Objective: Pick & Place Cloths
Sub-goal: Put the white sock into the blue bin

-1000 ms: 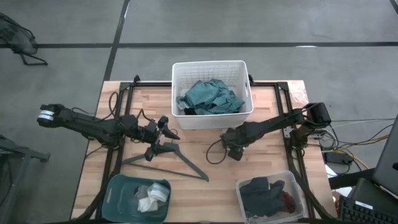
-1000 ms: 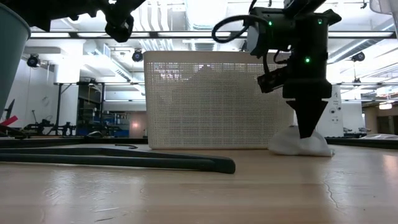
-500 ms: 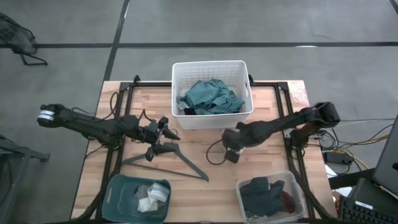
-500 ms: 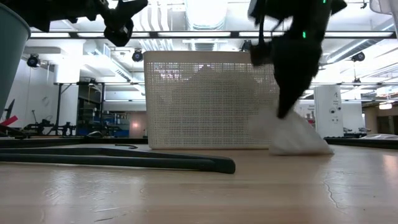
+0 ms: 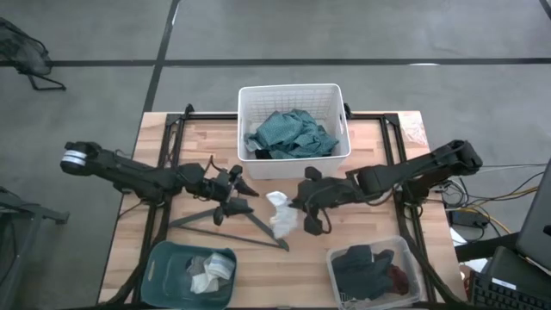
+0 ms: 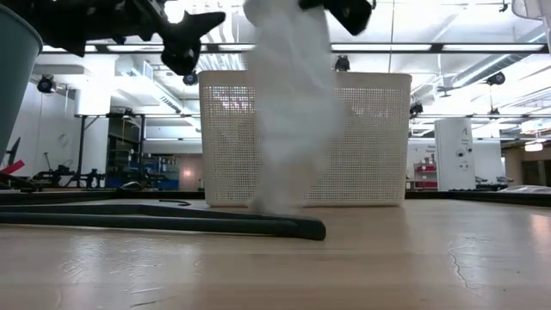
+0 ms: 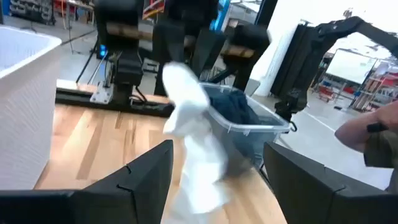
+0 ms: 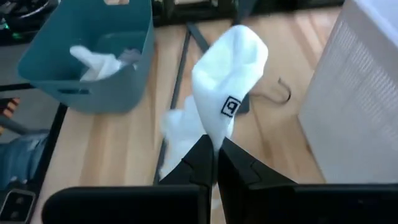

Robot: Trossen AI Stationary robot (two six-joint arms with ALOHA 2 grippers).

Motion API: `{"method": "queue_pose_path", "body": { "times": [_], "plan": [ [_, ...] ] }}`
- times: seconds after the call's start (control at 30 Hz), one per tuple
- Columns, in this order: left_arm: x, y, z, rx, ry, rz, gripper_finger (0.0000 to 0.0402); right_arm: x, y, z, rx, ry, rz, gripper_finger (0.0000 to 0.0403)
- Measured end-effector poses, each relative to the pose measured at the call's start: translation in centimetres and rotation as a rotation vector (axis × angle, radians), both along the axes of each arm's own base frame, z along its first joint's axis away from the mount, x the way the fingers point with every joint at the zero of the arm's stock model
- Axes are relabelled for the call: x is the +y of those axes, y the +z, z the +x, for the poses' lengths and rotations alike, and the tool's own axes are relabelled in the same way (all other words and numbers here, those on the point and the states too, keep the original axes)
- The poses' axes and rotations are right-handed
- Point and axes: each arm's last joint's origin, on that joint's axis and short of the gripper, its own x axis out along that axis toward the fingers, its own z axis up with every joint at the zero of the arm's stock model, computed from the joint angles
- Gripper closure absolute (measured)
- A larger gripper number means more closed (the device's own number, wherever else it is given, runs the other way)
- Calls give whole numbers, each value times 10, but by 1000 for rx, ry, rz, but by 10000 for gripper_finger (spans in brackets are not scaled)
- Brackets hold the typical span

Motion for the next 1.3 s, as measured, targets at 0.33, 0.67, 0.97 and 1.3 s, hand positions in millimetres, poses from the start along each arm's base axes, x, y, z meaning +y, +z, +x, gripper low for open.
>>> {"method": "queue_pose_path", "body": {
  "times": [0.33,0.67,0.97,1.3],
  "plan": [
    [-4,-2,34,38,0,4,147,5,18,23,-79,38,-87,394],
    [-8,3,63,73,-9,-20,157,8,20,33,-86,69,-133,394],
    [-9,1,61,144,-50,-53,337,6,22,26,-64,73,-136,394],
    [-19,38,19,225,-365,-223,395,5,12,20,35,69,-140,342]
  ]
}}
